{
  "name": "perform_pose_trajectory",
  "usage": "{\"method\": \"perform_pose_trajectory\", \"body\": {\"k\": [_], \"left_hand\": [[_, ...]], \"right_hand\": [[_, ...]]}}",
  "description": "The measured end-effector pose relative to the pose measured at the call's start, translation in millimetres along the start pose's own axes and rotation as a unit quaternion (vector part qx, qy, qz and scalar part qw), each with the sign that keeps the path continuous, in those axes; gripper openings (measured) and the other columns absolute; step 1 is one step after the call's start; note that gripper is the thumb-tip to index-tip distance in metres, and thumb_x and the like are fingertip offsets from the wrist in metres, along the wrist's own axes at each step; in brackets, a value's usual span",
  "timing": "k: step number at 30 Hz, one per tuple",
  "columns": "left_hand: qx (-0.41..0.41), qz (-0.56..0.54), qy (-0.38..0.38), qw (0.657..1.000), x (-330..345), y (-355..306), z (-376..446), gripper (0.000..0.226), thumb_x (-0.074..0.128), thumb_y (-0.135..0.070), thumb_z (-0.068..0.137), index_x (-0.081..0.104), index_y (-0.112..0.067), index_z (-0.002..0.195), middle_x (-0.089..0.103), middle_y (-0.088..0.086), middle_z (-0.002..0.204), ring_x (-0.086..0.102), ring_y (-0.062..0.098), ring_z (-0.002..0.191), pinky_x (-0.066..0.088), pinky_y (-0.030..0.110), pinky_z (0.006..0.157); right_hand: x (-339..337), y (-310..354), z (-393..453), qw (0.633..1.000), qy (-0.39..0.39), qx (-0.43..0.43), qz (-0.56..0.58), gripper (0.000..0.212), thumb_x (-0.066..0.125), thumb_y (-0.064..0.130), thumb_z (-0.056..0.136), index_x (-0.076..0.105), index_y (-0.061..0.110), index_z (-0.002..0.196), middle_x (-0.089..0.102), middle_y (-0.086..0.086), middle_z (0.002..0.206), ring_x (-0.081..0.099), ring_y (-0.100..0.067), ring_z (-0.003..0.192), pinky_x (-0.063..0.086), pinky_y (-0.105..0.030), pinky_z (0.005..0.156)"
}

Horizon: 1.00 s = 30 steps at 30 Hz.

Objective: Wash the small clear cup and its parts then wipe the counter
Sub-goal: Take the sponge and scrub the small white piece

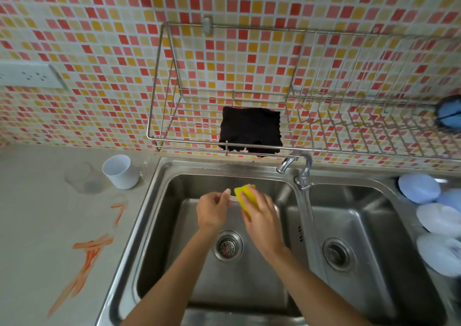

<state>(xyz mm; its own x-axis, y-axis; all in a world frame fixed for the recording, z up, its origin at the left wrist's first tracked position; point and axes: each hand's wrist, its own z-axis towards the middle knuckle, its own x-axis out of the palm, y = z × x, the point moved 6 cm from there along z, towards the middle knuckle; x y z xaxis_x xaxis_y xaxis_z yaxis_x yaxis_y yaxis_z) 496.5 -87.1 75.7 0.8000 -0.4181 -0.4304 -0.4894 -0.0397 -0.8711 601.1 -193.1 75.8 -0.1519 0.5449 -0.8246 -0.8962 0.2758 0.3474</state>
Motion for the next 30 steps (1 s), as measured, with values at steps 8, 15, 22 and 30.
{"method": "perform_pose_trajectory", "body": {"k": [8,15,22,30], "left_hand": [[-0.007,-0.033,0.058,0.998,5.0,5.1,3.8,0.037,0.060,-0.033,0.092,0.067,-0.021,0.058,0.061,-0.007,0.050,0.051,0.011,0.054,0.040,0.027,0.063],[0.134,0.018,0.120,0.983,1.2,-16.5,-7.0,0.011,0.073,-0.019,0.084,0.070,-0.018,0.094,0.068,-0.007,0.076,0.057,-0.005,0.064,0.045,0.009,0.066],[0.214,0.073,0.041,0.973,-4.8,-35.9,-13.3,0.011,0.070,-0.011,0.085,0.074,-0.008,0.095,0.066,-0.011,0.077,0.058,-0.008,0.068,0.039,0.000,0.067],[0.200,0.060,0.011,0.978,-7.4,-32.7,-17.2,0.016,0.071,-0.016,0.085,0.073,-0.007,0.098,0.072,-0.003,0.086,0.064,0.005,0.077,0.039,-0.002,0.068]], "right_hand": [[-1.2,-10.5,20.2,0.995,0.027,-0.072,-0.057,0.039,0.077,0.020,0.073,0.068,0.022,0.110,0.068,0.007,0.118,0.058,-0.019,0.102,0.054,-0.036,0.078],[-13.7,-15.0,24.1,0.987,0.011,-0.130,-0.091,0.032,0.076,0.018,0.069,0.069,0.017,0.100,0.071,0.006,0.104,0.059,-0.019,0.095,0.049,-0.034,0.070],[-17.0,-9.4,16.0,0.999,0.000,-0.047,-0.028,0.037,0.067,0.013,0.082,0.068,0.019,0.118,0.068,0.004,0.119,0.059,-0.020,0.102,0.053,-0.037,0.084],[-25.1,-0.4,-0.7,0.997,-0.041,0.052,0.041,0.036,0.059,0.009,0.086,0.067,0.005,0.120,0.067,-0.005,0.123,0.058,-0.026,0.101,0.053,-0.039,0.089]]}}
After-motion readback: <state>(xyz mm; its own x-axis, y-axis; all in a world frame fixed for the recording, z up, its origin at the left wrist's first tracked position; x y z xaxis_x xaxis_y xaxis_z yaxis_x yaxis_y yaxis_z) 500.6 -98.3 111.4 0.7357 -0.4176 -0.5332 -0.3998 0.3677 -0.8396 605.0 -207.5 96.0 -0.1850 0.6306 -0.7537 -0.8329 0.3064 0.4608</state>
